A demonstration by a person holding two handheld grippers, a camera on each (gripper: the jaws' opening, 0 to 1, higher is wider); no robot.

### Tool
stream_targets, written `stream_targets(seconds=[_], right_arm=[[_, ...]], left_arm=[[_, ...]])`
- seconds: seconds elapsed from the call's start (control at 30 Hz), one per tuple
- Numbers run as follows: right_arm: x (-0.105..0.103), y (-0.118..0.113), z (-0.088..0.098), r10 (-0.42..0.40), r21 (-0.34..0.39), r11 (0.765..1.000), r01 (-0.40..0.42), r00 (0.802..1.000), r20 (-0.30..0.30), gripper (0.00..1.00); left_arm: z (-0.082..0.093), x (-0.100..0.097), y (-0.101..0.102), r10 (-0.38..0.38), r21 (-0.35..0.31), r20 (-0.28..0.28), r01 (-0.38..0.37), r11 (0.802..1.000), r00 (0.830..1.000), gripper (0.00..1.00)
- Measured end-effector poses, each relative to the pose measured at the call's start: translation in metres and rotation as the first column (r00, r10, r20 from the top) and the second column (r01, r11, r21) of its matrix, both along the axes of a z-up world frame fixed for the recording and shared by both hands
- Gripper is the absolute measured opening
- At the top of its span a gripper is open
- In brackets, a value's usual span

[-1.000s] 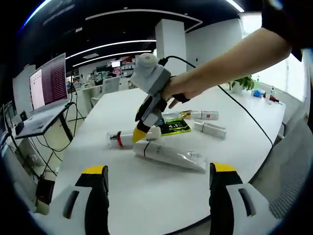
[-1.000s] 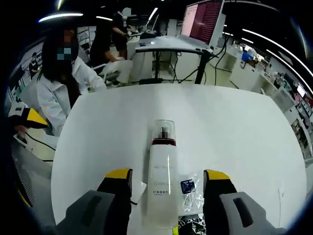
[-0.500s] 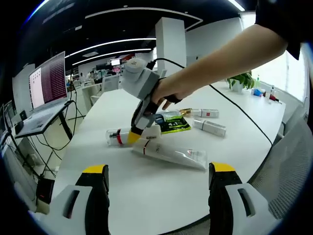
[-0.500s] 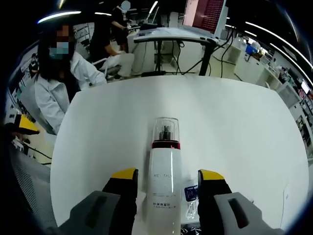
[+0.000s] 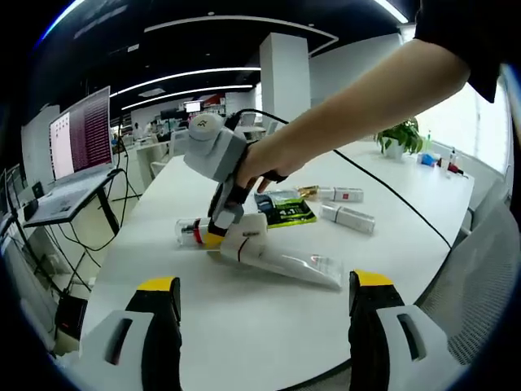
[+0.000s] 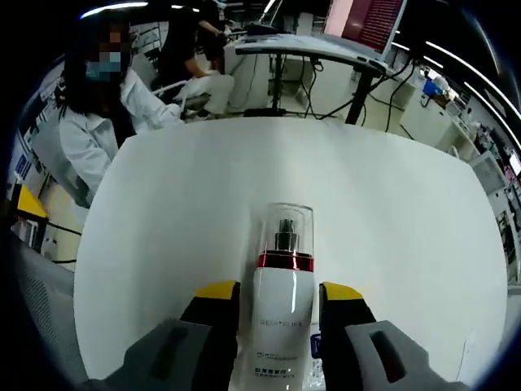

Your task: Arrange the skincare products in the storage area until every visible bottle or jar stands upright without overlapping.

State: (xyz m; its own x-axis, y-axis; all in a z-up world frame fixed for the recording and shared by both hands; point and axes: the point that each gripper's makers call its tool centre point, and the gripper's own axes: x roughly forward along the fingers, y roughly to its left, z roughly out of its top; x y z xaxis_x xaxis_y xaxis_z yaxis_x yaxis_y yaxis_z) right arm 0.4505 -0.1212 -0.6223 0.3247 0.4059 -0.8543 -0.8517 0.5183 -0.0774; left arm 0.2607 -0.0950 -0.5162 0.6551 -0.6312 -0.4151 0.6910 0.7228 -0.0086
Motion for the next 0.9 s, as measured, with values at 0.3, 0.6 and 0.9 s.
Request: stream_targets(seconds=[0.3, 0.6, 0.9], right_arm=[[0.004, -0.009, -0.004, -0.02, -0.023, 1.0, 0.019, 1.0, -0.017, 0.24], [0.008, -0.01, -0.002, -0.128, 0.012, 0.992, 0.128, 0.992, -0.01, 0.2], [0.005, -0.004, 0.018, -0.144, 0.083, 0.986, 0.142, 0.99, 0.015, 0.19]], left_arm=[[-0.005, -0.001, 0.002, -0.006, 0.055, -0.006, 0.007, 0.998, 1.0, 0.77], [-0.008, -0.002, 0.002, -0.015, 0.07, -0.008, 0.016, 0.997, 1.0, 0.77], [-0.008, -0.001, 0.004, -0.009, 0.081, -0.006, 0.01, 0.997, 1.0, 0.76]])
